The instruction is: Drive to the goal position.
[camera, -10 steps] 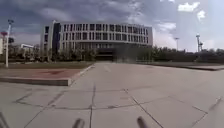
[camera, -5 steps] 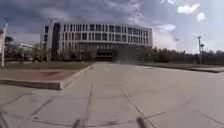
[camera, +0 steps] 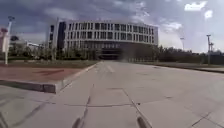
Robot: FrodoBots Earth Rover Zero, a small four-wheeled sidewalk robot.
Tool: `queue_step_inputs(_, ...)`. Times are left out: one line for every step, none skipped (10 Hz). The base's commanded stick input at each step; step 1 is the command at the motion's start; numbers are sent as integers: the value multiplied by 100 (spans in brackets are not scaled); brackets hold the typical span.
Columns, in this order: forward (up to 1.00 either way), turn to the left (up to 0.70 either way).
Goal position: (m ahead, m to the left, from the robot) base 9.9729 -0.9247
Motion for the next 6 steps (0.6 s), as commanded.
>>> queue_step_inputs(70, 0)
queue_step_inputs(70, 0)
queue_step_inputs(70, 0)
queue_step_inputs(70, 0)
queue_step_inputs(70, 0)
queue_step_inputs(70, 0)
